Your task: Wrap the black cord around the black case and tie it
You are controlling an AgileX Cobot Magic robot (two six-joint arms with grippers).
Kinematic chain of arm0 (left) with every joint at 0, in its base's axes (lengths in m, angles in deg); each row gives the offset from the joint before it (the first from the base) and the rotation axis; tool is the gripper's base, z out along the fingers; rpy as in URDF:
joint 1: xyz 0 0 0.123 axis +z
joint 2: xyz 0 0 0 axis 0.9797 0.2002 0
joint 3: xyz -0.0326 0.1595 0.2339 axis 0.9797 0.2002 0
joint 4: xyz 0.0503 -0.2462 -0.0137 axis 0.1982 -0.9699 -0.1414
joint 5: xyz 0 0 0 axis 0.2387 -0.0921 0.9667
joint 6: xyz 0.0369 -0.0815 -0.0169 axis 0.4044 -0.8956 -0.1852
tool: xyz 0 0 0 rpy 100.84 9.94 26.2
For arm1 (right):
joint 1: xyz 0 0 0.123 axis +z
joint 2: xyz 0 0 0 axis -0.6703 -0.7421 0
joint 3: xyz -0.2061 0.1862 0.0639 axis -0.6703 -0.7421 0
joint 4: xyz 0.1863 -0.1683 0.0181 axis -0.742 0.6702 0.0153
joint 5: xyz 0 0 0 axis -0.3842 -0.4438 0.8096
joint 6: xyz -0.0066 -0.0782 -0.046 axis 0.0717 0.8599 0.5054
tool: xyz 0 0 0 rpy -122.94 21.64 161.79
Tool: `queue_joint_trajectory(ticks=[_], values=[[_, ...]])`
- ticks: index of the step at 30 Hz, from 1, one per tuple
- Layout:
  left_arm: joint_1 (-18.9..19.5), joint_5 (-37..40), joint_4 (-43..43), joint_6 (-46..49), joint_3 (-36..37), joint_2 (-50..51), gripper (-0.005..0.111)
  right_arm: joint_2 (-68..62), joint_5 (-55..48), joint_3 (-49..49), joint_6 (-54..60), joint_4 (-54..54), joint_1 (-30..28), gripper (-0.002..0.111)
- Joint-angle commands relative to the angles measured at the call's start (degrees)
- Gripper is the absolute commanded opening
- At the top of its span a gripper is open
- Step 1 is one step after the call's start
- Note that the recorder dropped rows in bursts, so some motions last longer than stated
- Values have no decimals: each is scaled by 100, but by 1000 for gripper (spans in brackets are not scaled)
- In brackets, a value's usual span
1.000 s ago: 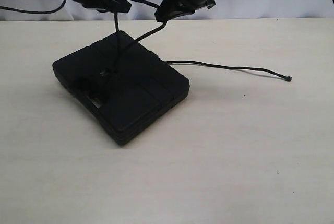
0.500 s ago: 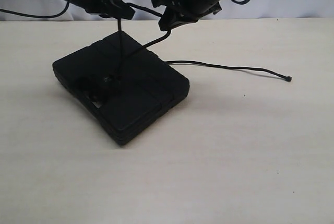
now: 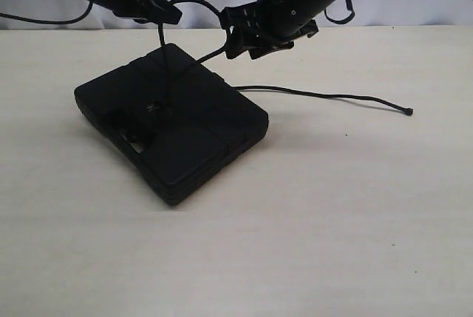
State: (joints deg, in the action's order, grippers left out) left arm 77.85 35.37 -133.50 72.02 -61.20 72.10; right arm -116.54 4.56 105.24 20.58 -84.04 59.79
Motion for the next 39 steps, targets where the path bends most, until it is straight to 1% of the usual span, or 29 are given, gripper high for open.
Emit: queue_joint_trajectory(ticks=[1, 4, 7, 11, 13, 18, 21, 26, 31, 34, 39], values=[[20, -101, -11, 3, -1, -15, 0, 180, -661, 433, -34, 312, -106, 63], [20, -101, -11, 3, -1, -15, 0, 388, -1133, 751, -303, 771, -311, 62], [20, -101, -11, 3, -1, -15, 0, 526, -1285, 766, -930, 1441, -628, 62], [20, -128, -11, 15, -1, -15, 0, 452, -1272, 335, -2167, 2652, -901, 62], [20, -174, -11, 15, -1, -15, 0, 340, -1056, 29, -2892, 3082, -1005, 62], [20, -175, -11, 15, -1, -15, 0, 20, -102, -600, -4498, 3134, -1100, 62], [20, -106, -11, 15, -1, -15, 0, -176, 447, -801, -5321, 3084, -1100, 62], [20, -95, -11, 15, -1, -15, 0, -418, 558, -829, -6908, 3213, -1100, 62], [20, -64, -11, 15, -1, -15, 0, -589, 209, -829, -8602, 3686, -1100, 62], [20, -37, -11, 15, -1, -15, 0, -645, 318, -829, -9140, 3702, -1100, 62], [20, -2, -11, 15, -1, -15, 0, -759, 864, -829, -9498, 3751, -1110, 62]])
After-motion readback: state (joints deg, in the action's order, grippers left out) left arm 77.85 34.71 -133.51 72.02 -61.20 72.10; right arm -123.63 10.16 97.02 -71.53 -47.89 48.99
